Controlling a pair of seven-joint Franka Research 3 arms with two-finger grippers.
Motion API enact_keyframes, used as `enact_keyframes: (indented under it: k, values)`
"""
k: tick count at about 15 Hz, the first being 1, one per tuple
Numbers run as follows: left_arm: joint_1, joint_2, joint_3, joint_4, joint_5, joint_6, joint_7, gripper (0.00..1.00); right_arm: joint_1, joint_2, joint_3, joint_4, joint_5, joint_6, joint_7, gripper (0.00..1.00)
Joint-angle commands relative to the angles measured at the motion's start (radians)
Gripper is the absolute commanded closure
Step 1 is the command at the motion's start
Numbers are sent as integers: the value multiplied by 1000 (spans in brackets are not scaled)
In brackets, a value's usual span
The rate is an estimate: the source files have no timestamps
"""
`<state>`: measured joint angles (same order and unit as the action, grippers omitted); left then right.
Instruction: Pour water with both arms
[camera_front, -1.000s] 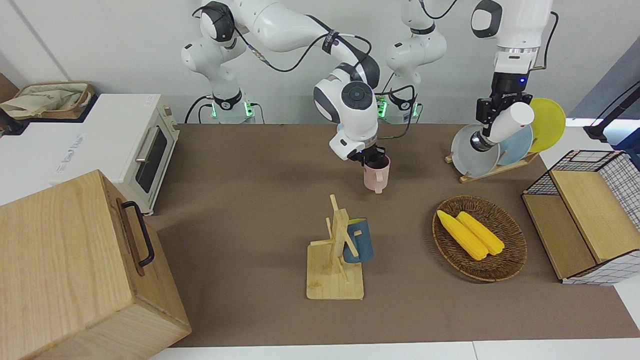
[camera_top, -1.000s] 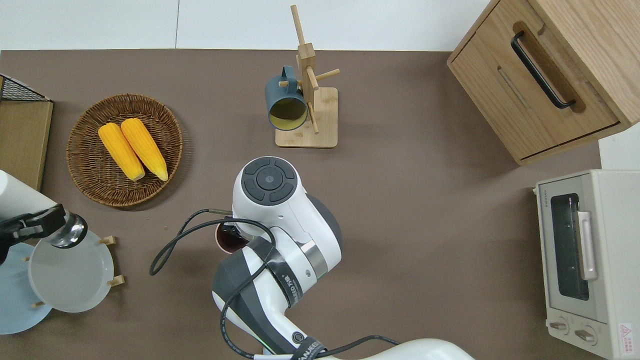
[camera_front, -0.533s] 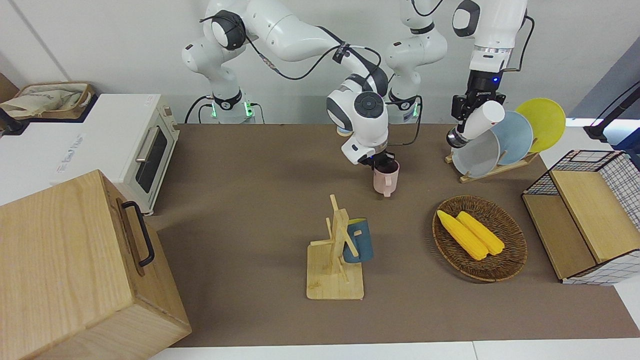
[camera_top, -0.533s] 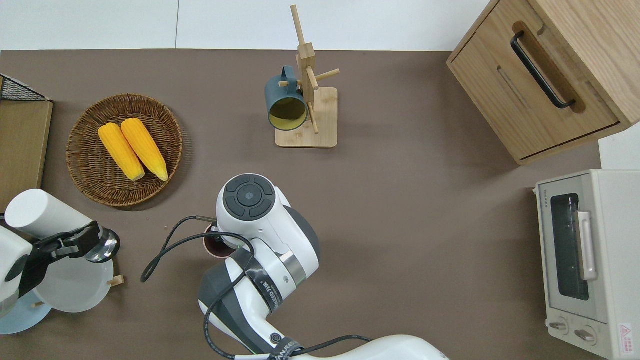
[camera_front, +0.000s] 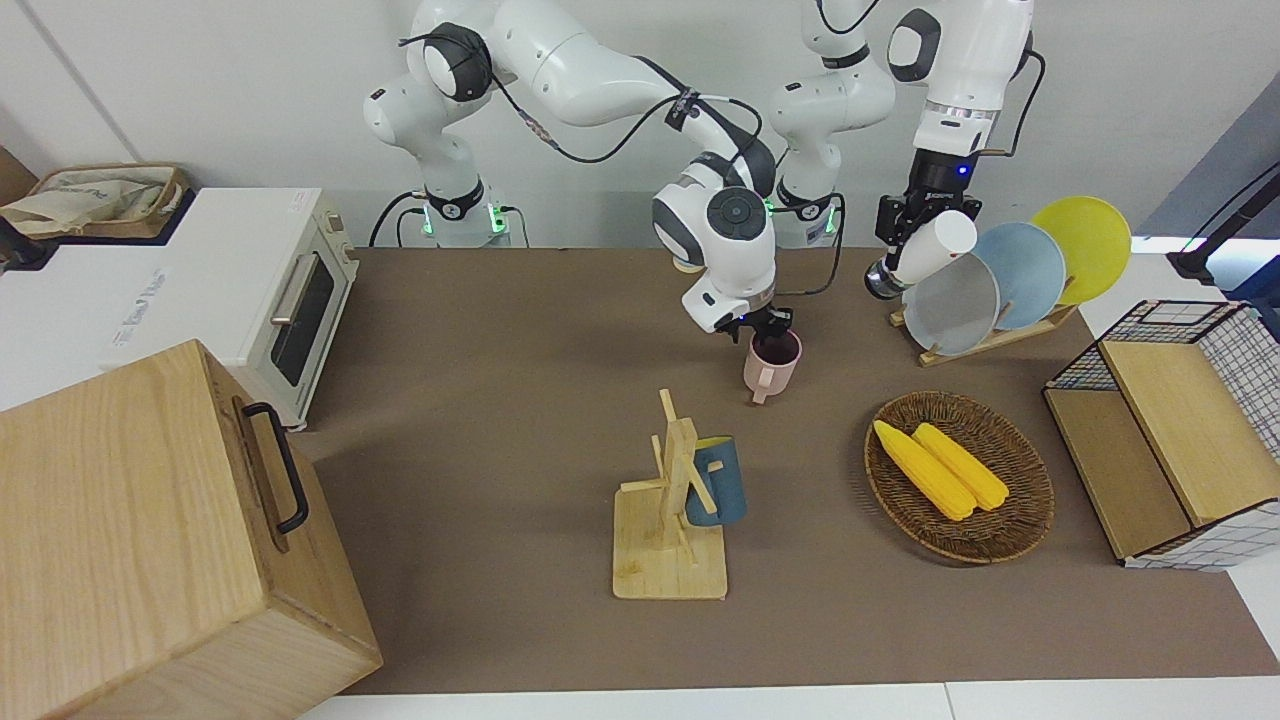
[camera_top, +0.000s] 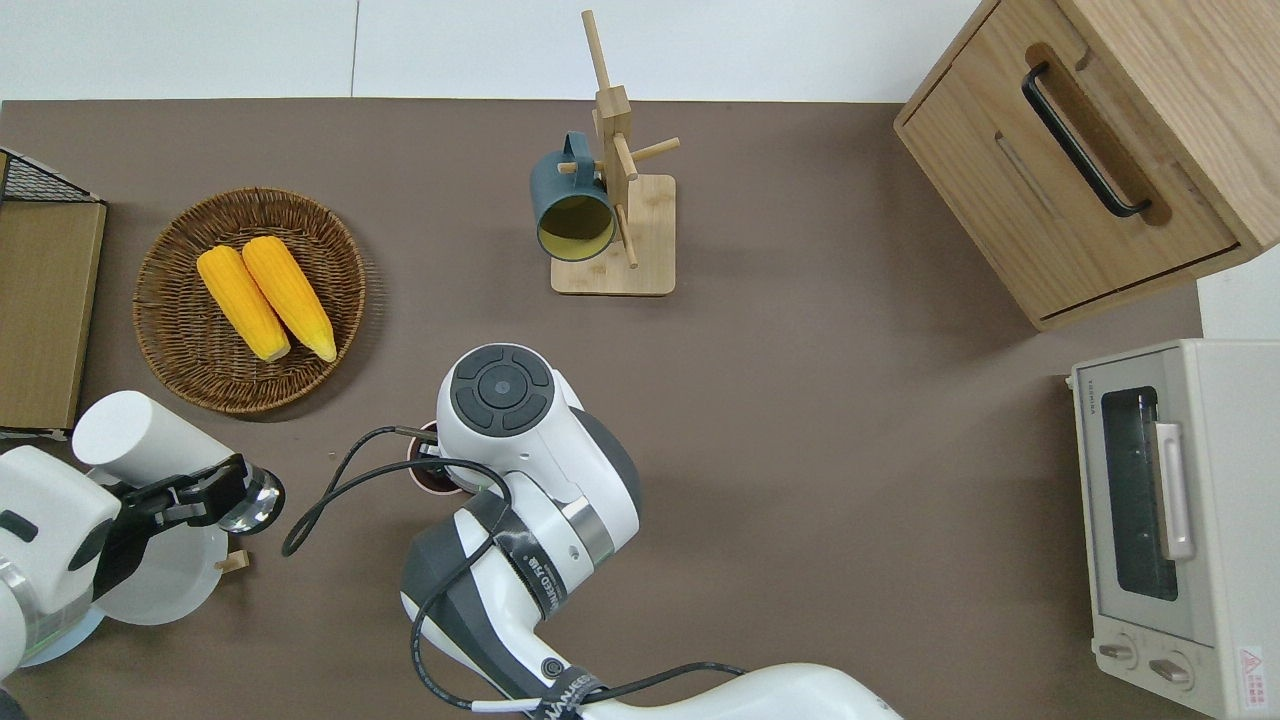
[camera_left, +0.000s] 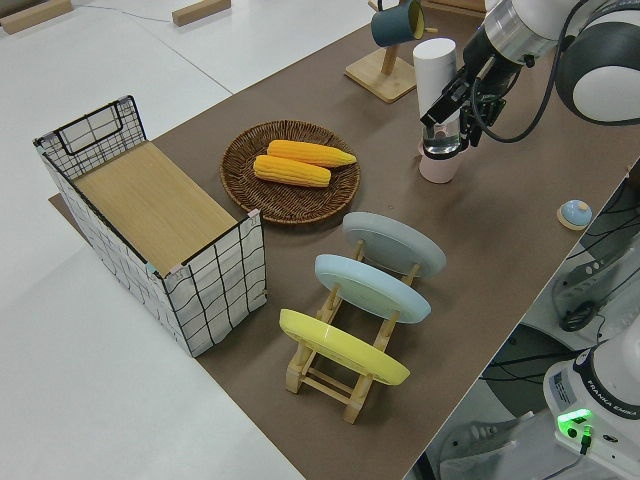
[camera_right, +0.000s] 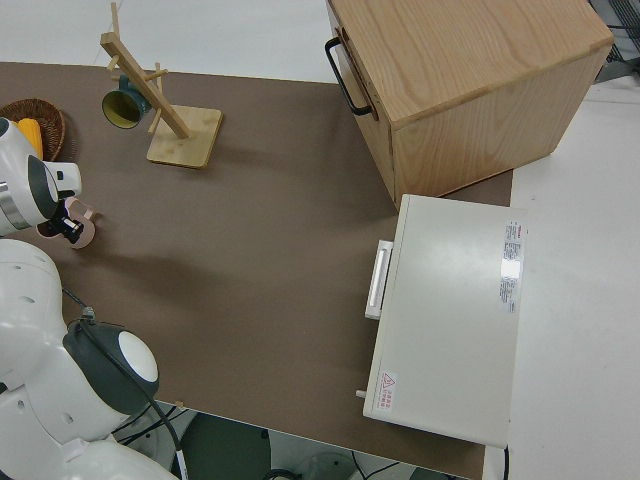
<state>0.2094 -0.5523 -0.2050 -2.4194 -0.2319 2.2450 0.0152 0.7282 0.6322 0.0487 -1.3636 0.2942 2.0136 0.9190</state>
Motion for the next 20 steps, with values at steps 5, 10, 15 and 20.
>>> enact_keyframes:
  k: [5, 10, 15, 20]
  values:
    - [-44, -35, 10, -36, -18, 28, 5, 1000, -30, -106, -16, 23, 10, -113, 61, 11]
    - [-108, -38, 10, -61, -38, 27, 0, 1000, -101, -209, -39, 15, 2, -223, 35, 9]
    - [-194, -37, 6, -95, -38, 27, -12, 1000, -249, -311, -39, 14, -73, -392, -216, 9]
    - [-228, -38, -49, -124, -40, 28, -78, 1000, -349, -370, -38, -15, -223, -461, -448, 9]
